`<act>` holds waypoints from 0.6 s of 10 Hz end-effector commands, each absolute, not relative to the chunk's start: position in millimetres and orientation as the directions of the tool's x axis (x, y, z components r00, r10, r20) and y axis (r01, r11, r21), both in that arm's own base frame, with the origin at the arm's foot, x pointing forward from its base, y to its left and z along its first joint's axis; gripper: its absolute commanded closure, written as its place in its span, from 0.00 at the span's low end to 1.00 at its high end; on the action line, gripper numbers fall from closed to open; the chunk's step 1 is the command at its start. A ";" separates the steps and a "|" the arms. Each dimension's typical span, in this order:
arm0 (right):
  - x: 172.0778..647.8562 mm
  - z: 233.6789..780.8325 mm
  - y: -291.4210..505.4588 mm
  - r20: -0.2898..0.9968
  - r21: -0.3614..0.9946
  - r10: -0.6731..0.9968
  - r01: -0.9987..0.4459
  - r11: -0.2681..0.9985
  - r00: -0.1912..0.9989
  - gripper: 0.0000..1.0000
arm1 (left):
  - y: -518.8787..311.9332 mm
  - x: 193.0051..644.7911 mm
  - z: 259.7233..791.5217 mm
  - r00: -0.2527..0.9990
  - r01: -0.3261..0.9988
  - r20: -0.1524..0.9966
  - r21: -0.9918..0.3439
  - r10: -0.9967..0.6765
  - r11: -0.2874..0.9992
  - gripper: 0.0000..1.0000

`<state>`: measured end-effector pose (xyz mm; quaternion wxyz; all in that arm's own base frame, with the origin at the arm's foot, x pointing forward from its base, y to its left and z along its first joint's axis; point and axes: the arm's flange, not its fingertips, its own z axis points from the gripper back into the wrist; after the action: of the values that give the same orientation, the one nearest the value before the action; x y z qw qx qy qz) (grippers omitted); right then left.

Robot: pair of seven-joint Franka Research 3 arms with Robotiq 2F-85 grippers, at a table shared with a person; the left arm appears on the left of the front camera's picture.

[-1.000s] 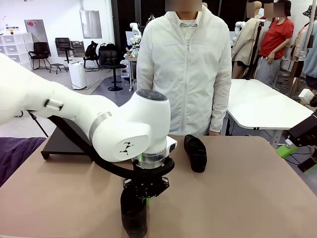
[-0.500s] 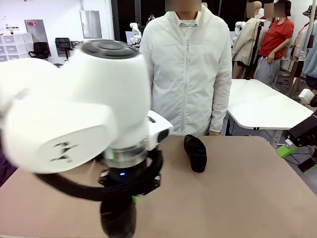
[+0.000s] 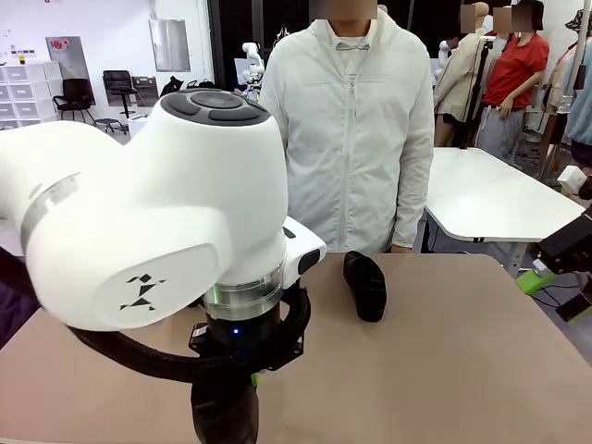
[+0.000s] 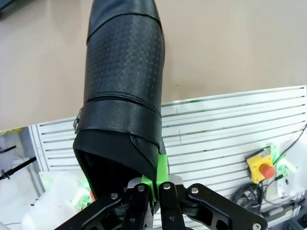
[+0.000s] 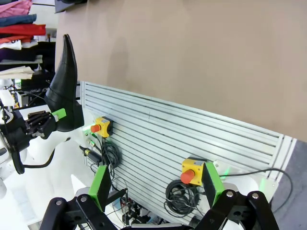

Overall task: Organize the shoes by placing them on the stand.
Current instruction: Place the Shoe from the middle of the table onto the Shoes Stand.

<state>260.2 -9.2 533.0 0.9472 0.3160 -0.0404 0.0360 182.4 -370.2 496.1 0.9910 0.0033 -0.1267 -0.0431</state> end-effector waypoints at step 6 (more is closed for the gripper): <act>260.5 537.2 -8.7 0.091 0.605 0.031 -0.080 0.792 0.995 0.00 | -182.2 317.3 540.9 0.918 0.037 0.395 -0.139 0.021 0.990 1.00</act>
<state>260.1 -9.6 533.2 0.9472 0.3162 -0.0408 0.0355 295.8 -203.1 546.2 0.9747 -0.0513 -0.2142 0.0385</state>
